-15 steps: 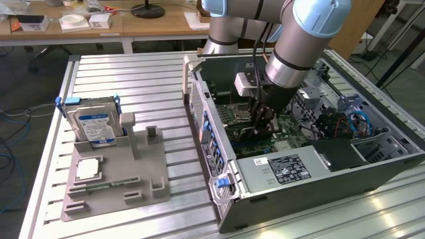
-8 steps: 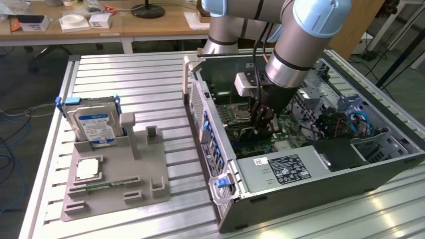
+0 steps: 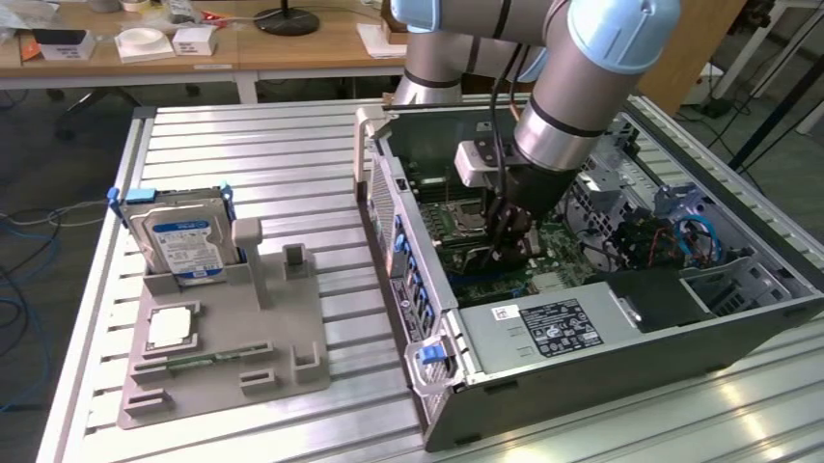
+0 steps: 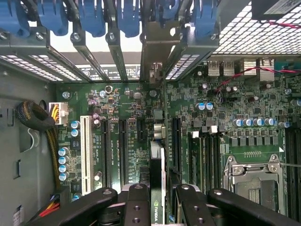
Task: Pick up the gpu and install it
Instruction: 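Insert the gpu into the slot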
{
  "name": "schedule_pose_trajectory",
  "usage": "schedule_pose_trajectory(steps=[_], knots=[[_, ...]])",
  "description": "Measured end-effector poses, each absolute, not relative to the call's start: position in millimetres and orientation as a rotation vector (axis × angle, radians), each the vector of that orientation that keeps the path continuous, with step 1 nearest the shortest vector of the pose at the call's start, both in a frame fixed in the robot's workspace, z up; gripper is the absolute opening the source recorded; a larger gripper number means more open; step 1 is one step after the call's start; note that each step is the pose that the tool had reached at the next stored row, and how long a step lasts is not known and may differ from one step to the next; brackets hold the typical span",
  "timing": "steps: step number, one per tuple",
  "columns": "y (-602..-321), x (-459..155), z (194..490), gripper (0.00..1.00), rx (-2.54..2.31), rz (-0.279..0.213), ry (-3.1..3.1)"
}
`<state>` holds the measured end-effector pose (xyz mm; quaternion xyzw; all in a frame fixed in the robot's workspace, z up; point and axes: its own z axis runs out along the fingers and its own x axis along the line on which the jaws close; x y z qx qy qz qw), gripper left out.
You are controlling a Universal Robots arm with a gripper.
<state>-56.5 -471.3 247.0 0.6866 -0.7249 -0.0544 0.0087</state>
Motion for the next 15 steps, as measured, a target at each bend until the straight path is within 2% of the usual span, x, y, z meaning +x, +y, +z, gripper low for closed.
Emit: schedule_pose_trajectory(steps=[15], knots=[[-471.2, -56.6, 239.4, 0.26, 2.145, -0.170, -2.265]])
